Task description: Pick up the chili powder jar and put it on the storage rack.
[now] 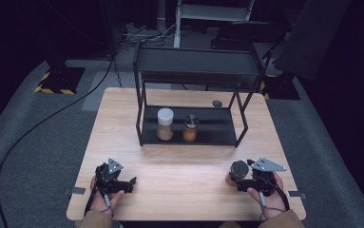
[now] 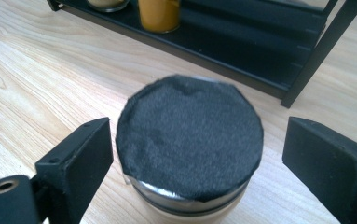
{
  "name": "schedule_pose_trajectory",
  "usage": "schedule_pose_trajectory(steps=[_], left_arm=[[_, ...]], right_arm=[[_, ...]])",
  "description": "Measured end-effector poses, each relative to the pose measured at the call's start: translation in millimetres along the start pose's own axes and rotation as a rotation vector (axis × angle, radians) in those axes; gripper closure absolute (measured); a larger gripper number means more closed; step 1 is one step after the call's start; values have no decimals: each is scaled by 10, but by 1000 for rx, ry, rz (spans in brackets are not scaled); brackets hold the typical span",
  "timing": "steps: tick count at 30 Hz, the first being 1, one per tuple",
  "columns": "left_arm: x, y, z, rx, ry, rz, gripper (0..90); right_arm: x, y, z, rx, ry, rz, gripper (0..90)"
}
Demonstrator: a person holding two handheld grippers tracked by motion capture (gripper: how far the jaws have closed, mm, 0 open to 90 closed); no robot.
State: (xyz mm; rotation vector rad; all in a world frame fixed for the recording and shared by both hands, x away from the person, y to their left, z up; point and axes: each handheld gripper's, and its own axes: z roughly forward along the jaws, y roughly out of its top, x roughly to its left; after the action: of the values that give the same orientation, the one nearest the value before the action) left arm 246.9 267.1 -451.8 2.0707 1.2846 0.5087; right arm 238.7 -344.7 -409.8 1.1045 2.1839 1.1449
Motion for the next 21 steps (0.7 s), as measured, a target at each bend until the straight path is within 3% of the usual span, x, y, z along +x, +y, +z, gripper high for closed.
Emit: schedule_pose_trajectory(steps=[13, 21], left_arm=[[0, 0, 0, 0, 0, 0, 3], [0, 0, 0, 0, 0, 0, 3]], right_arm=[[-13, -128, 156, 27, 20, 26, 154], [-12, -154, 218, 45, 22, 27, 265]])
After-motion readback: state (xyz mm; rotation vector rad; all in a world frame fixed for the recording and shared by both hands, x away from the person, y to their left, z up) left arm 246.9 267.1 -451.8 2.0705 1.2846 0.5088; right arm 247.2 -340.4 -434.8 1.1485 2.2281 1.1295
